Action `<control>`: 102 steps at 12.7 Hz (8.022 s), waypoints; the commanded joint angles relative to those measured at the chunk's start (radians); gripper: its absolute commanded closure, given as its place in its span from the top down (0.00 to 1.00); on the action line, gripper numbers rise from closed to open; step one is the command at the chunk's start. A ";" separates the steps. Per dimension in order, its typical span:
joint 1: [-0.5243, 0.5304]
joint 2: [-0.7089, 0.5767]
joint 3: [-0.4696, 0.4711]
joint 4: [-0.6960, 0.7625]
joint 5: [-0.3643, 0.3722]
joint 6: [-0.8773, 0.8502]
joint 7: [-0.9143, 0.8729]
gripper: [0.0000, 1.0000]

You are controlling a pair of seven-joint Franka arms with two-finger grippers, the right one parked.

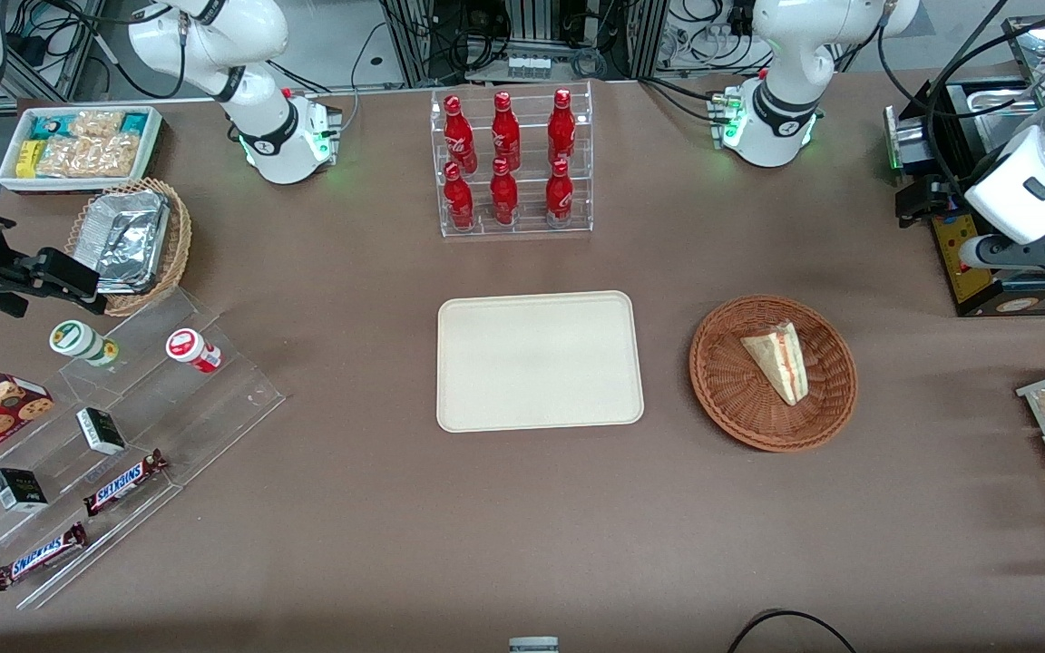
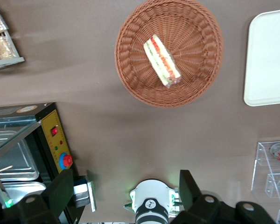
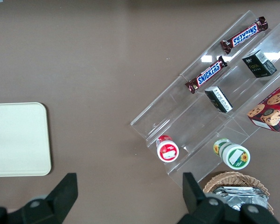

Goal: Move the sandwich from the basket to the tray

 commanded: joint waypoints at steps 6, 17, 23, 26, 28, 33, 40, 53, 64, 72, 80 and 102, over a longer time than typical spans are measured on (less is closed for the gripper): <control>-0.004 0.039 -0.008 -0.109 -0.060 0.109 -0.026 1.00; -0.016 0.039 -0.016 -0.688 -0.058 0.911 -0.208 1.00; -0.043 0.052 -0.016 -0.748 -0.058 1.007 -0.725 1.00; -0.050 0.088 -0.017 -0.768 -0.060 1.048 -0.766 1.00; -0.050 0.115 -0.017 -0.772 -0.060 1.072 -0.766 1.00; -0.047 0.190 -0.017 -0.772 -0.063 1.119 -0.767 1.00; -0.052 0.120 -0.017 -0.745 -0.063 0.975 -0.758 0.07; -0.464 0.478 -0.034 -0.099 -0.063 0.588 -0.845 0.08; -0.691 0.778 -0.034 0.216 -0.063 0.611 -1.126 0.07; -0.691 0.789 -0.031 0.219 -0.061 0.654 -1.114 1.00; -0.632 0.570 0.002 0.197 -0.044 0.457 -1.065 1.00; 0.055 -0.040 -0.051 -0.096 -0.026 0.119 -0.103 1.00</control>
